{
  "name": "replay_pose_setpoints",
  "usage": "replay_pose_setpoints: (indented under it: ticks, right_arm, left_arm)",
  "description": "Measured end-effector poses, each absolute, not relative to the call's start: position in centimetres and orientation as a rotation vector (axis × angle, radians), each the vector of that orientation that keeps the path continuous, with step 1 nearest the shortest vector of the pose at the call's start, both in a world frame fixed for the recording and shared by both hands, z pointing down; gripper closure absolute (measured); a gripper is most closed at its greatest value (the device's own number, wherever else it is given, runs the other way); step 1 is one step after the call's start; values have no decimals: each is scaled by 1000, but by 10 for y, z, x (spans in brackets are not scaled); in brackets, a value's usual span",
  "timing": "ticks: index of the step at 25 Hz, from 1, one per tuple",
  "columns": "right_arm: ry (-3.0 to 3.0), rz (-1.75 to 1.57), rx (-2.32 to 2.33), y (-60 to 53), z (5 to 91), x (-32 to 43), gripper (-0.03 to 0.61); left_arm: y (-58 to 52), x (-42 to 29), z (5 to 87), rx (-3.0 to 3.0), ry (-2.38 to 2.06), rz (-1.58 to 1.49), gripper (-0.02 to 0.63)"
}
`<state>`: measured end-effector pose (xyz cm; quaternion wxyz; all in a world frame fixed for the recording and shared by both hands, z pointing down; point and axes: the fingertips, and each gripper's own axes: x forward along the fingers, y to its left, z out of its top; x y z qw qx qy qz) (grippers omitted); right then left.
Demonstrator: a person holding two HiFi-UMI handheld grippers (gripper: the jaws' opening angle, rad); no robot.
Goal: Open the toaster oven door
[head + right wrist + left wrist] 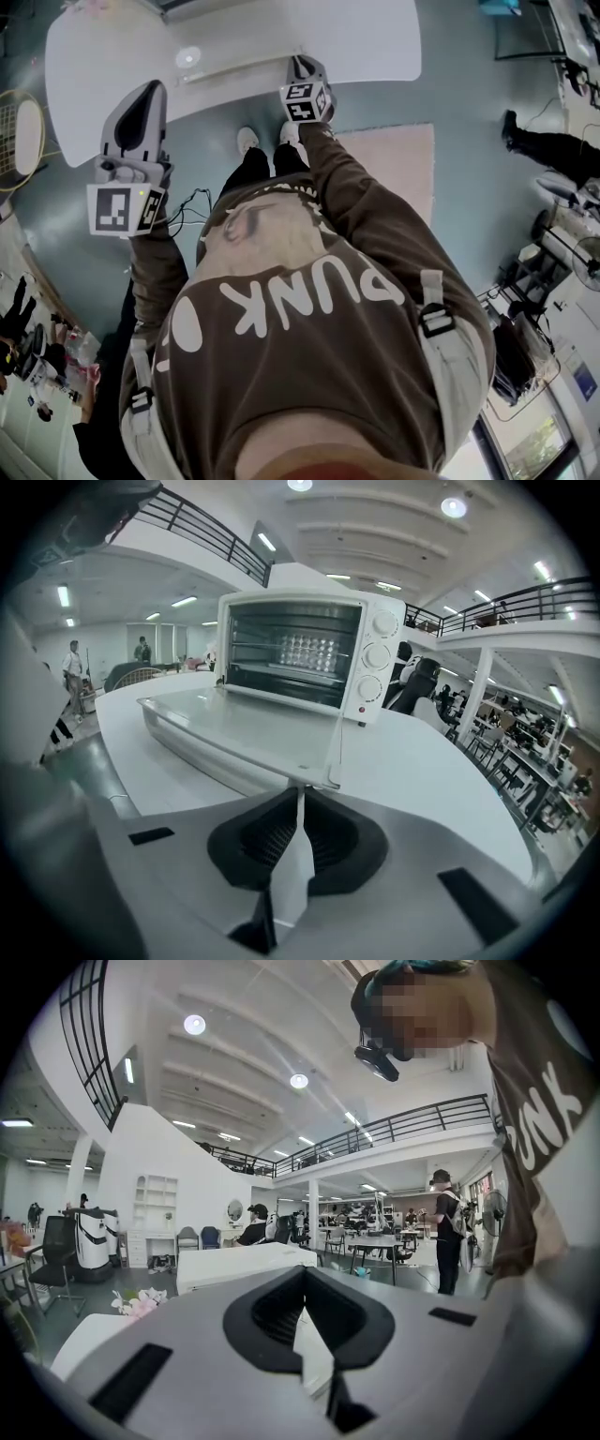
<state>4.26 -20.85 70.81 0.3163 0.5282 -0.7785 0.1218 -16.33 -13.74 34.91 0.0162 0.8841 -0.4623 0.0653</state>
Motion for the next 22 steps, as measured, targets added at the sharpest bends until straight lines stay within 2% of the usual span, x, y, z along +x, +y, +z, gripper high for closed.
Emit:
replay_pose_setpoints:
  ticks: [14,22]
  right_arm:
    - [-2053,296,1372,-209,708,41,545]
    - [-2058,259,1418,-203,686,73,548]
  left_arm:
    - [-141,-162,352,2753,-1418,192,611]
    - [-148,-160,356,2750,-1421,183,611]
